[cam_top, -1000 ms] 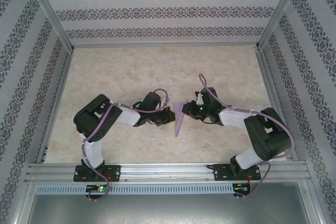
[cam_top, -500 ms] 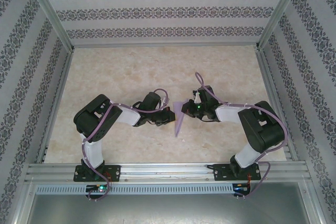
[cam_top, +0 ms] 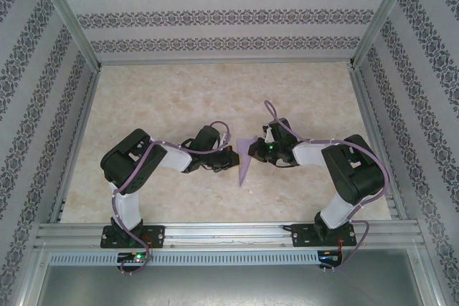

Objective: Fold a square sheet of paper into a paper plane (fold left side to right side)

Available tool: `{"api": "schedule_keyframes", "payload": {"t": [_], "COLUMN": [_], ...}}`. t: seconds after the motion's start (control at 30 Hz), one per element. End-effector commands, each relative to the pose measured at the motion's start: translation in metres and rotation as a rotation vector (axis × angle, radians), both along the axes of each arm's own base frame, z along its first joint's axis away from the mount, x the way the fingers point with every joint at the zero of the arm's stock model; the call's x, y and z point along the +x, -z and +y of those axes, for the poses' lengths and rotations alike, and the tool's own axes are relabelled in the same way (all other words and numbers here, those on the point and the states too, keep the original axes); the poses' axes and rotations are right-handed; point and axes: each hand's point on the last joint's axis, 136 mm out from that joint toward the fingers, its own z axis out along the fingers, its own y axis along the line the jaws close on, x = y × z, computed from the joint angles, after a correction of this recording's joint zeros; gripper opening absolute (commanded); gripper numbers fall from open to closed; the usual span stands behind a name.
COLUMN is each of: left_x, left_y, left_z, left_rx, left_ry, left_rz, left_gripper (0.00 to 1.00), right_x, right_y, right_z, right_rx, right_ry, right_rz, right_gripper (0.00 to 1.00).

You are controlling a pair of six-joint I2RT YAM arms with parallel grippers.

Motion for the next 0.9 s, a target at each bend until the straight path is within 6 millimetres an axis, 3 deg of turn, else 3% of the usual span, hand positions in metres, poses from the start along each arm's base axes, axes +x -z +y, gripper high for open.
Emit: {"api": "schedule_keyframes", "payload": {"t": [0.0,0.23,0.33,0.47,0.6,0.73,0.87], "left_x": [-0.009,-0.007,-0.003,0.0,0.0,-0.003,-0.009], "left_y": [0.049,0.041,0.026,0.001,-0.02,-0.041,-0.061], "left_z": [0.034,0.034,0.031,0.029,0.038,0.047,0.035], "left_rx": [0.188,0.176,0.14,0.11,0.147,0.174,0.121], "left_ry": [-0.087,-0.087,-0.09,-0.086,-0.087,-0.075,-0.007], "left_rz": [0.109,0.082,0.035,-0.015,-0.055,-0.084,-0.077], "left_gripper": [0.0,0.01,0.05,0.17,0.24,0.24,0.18], "right_x": [0.0,-0.008,-0.017,-0.028,-0.033,-0.032,-0.031], "right_y": [0.005,0.019,0.029,0.041,0.046,0.044,0.043], "right_z": [0.002,-0.004,-0.01,-0.014,-0.014,-0.012,-0.011], "right_rx": [-0.025,-0.069,-0.1,-0.115,-0.115,-0.112,-0.11], "right_ry": [-0.023,-0.032,-0.04,-0.045,-0.054,-0.059,-0.064], "right_rz": [0.004,0.052,0.09,0.132,0.145,0.137,0.133], "right_gripper": [0.07,0.05,0.01,0.0,0.0,0.0,0.0]}}
